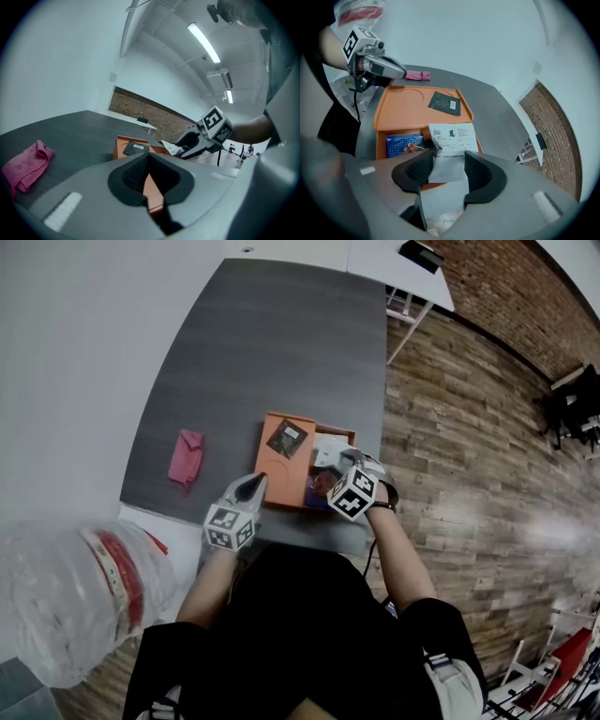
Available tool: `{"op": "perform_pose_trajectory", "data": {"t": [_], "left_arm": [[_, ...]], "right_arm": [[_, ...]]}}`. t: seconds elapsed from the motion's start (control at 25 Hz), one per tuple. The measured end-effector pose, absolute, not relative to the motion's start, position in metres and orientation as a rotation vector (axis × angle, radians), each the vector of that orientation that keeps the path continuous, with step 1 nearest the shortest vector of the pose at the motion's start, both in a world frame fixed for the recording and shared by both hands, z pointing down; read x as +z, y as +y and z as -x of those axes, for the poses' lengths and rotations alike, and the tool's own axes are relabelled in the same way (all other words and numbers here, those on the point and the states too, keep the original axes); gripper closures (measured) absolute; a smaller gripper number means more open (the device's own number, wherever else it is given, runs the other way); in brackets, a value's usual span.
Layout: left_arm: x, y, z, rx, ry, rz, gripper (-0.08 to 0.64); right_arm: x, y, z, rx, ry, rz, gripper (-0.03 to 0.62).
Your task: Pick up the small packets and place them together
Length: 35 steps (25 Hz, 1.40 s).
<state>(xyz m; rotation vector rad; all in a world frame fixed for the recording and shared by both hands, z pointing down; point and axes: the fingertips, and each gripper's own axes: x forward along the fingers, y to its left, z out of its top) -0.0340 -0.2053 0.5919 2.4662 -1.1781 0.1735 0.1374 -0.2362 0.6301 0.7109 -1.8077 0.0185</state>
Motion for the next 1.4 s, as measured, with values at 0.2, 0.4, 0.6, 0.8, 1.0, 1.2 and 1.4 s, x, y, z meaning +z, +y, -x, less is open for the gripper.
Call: {"op": "perform_pose_trajectory", "data": {"t": [0.2,0.4,0.6,0.8,1.0,1.2,1.4], "left_arm": [[0.592,-0.209,0.034,0.148,-1.159,-2.447,0.56],[0.575,-0.21,0.036,0.078,-1.165,-2.456,0.56],[0.554,-0.203,0.044,0.025,-1.21,-2.469,0.56],[0.55,-0.185,0.052,0.048,-1.251,-2.48,0.56],[0.549,-0.172,0.06,0.02,-1.27,-2.442,0.56],[0.548,-0.163,0.067,0.008,-1.295,-2.418,0.56],[0.547,-0.156,0.075,0.006,-1.321,-2.401,0.56]], "right_arm": [[0.615,-0.234,-0.122,0.074,-1.896,-0.733,0.376],[0.606,-0.233,-0.095,0.083,-1.968,-0.705,0.377],[0.604,-0.23,-0.072,0.049,-1.994,-0.644,0.377],[0.61,-0.223,-0.046,0.041,-2.018,-0.567,0.377],[0.616,-0.215,-0.023,0.036,-2.031,-0.496,0.377],[0.621,-0.21,-0.01,0.029,-2.039,-0.451,0.377],[0.626,-0.205,0.0,0.04,-2.044,-0.414,0.377]]}}
